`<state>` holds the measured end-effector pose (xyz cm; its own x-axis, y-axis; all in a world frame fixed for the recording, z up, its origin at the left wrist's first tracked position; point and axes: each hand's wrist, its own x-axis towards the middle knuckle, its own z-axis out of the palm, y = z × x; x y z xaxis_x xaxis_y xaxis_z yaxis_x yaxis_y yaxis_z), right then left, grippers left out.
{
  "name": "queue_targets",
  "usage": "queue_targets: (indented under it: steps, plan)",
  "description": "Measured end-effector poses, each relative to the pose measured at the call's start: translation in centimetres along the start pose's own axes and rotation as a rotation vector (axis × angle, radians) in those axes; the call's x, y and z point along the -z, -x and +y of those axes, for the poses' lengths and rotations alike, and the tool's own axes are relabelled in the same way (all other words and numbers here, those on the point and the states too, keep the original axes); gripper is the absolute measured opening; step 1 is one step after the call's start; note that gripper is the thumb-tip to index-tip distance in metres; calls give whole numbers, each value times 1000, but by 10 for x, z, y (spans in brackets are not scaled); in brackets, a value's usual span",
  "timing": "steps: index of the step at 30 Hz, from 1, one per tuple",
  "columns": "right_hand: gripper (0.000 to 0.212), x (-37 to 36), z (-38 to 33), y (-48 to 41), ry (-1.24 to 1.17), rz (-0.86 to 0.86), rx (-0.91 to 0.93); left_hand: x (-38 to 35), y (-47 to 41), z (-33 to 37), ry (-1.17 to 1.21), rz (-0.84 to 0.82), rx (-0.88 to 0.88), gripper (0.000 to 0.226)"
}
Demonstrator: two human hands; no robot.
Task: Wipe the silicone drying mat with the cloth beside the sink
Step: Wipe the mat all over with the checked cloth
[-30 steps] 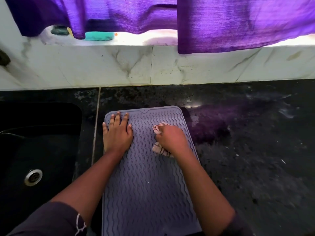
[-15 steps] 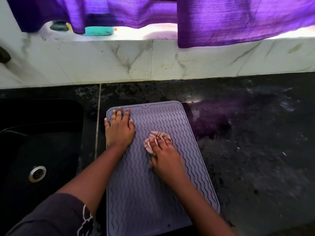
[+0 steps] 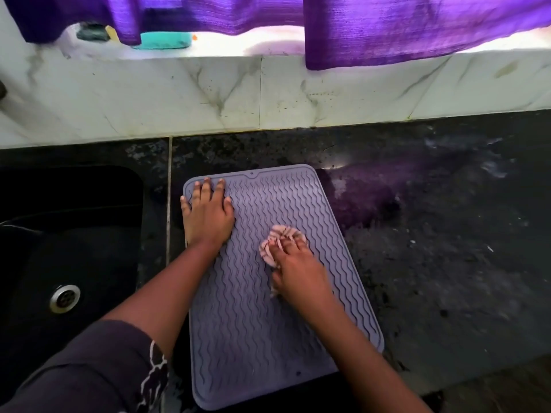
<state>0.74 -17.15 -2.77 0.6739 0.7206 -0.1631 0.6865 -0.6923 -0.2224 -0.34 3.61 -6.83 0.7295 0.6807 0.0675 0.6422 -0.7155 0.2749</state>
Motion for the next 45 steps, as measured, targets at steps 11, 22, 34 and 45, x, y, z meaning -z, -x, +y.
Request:
queue_targets:
  steps: [11, 22, 34, 45]
  plan:
    - [56, -5, 11, -40, -61, 110, 5, 18, 69, 5, 37, -34, -174, 50]
    - [39, 6, 7, 20, 40, -9, 60, 9, 131, 0, -13, -73, -145, 55]
    - [50, 9, 7, 25, -18, -101, 98, 8, 131, 1, 2, -57, -141, 56]
    - [52, -1, -3, 25, -120, 10, 15, 10, 131, 3, 6, -54, -134, 54]
